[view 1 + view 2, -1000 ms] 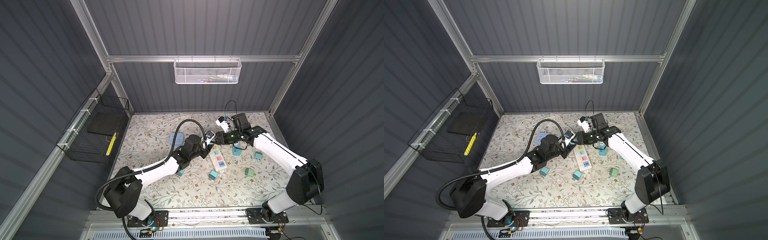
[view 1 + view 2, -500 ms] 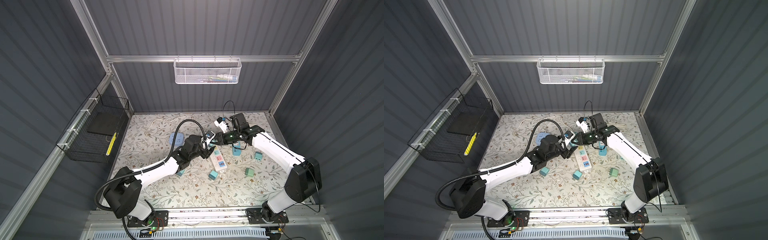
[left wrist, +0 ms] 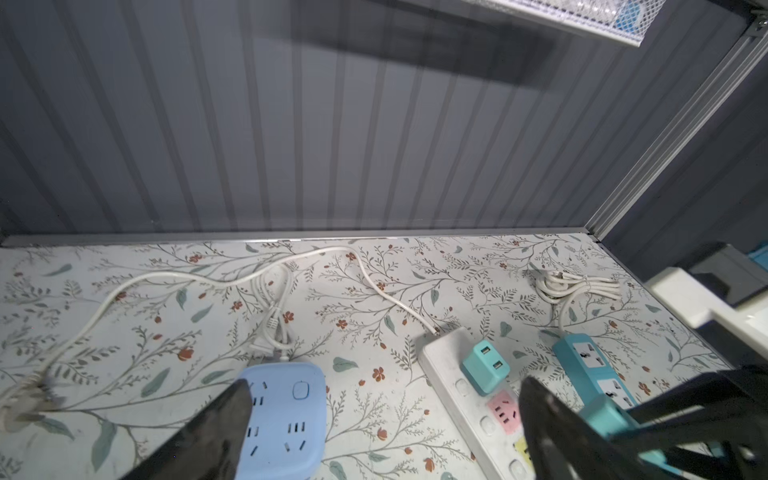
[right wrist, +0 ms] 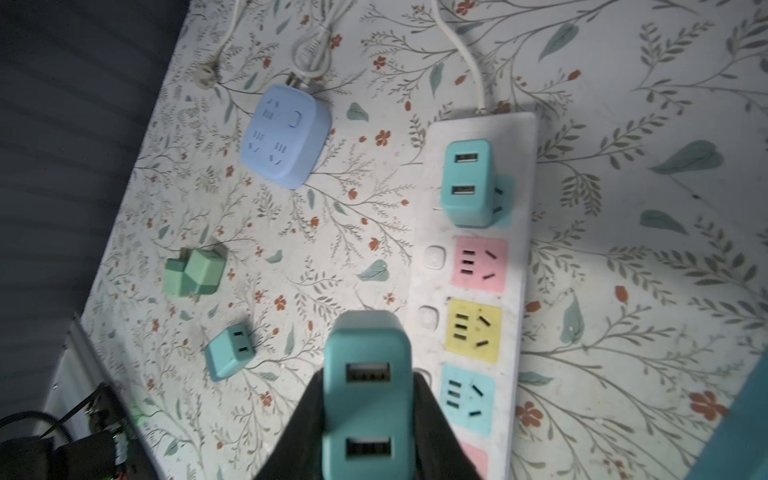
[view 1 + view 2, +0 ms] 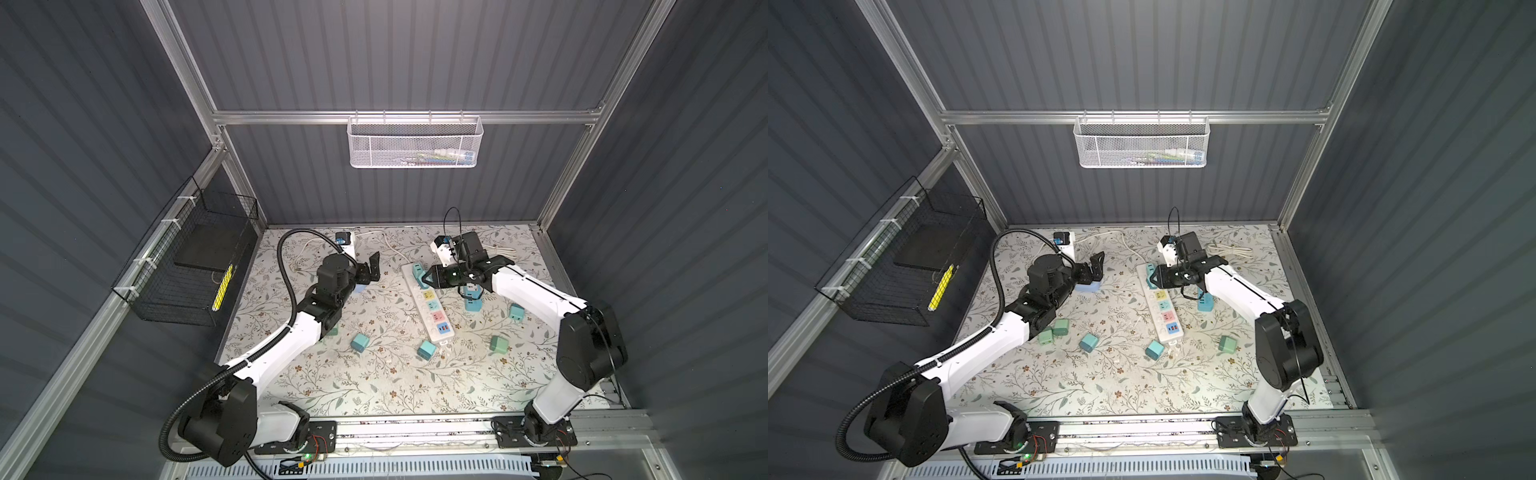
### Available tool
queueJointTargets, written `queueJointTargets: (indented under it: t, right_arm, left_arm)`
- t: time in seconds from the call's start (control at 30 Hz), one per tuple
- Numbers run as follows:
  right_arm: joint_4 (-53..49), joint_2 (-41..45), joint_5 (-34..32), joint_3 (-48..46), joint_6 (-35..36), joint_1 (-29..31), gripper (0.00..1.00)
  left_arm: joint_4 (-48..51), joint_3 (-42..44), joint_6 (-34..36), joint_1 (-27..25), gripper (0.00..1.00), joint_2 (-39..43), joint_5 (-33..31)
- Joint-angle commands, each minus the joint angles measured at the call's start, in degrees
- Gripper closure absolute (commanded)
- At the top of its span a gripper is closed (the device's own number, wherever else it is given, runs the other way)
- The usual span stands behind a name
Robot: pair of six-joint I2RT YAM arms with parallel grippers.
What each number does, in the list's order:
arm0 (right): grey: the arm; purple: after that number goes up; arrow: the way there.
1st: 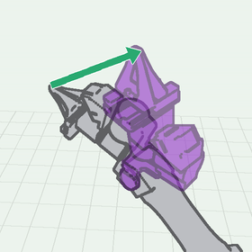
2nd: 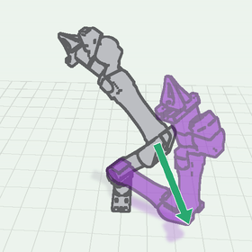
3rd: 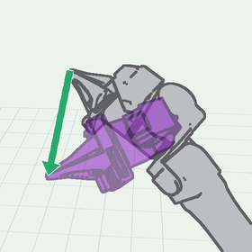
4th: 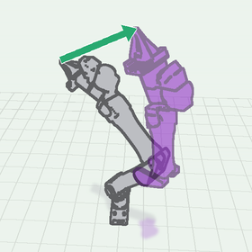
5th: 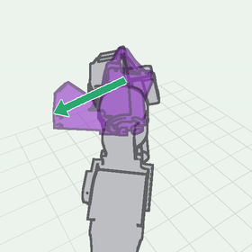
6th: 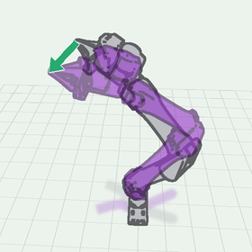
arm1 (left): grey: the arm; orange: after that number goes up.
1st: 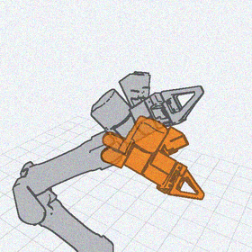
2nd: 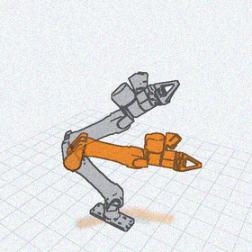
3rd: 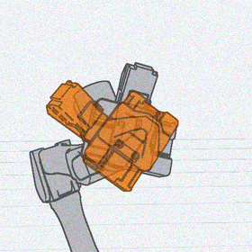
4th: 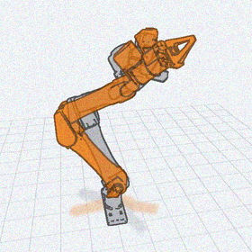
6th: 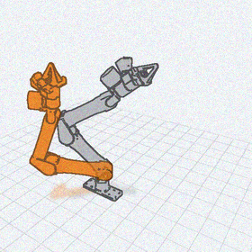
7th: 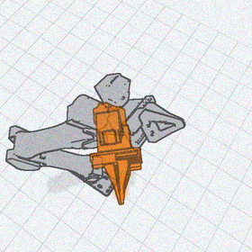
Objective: Insert the plug
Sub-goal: 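Carry the adapter with the right gripper over the pink socket while left withdraws, then lower the adapter with the right gripper into the pink socket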
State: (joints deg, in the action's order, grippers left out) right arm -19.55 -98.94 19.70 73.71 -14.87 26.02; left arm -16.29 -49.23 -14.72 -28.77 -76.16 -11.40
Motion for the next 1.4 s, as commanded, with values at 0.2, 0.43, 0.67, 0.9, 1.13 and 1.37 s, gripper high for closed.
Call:
queueJointTargets:
  t: [0.2, 0.43, 0.67, 0.9, 1.13, 1.37]
  right_arm:
    - [4.91, -5.4, -8.78, 0.51, 2.68, -0.05, 0.84]
    - [4.31, -9.18, -10.7, 3.06, 1.06, -0.03, 0.86]
    - [5.37, -10.97, -11.05, 3.69, 1.16, -0.01, 0.86]
    - [6.15, -12.46, -10.84, 4.25, 0.38, 0.08, 0.86]
    - [5.5, -12.58, -11.26, 3.6, 0.28, 0.96, 0.86]
    - [4.21, -11.81, -13.15, 1.23, 0.36, 2.28, 0.86]
  left_arm:
    - [3.03, -1.48, -4.02, -0.14, 0.0, -1.13, 0.75]
    - [4.6, -2.84, -4.42, -0.14, 0.0, -2.93, 1.27]
    - [4.6, -2.96, -4.36, -0.13, 0.0, -3.03, 2.37]
    - [4.42, -2.86, -4.03, -0.14, 0.0, -2.61, 2.77]
    - [4.52, -2.93, -3.81, -0.14, 0.0, -2.5, 2.74]
    - [4.35, -2.85, -3.73, -0.14, 0.0, -2.15, 3.05]
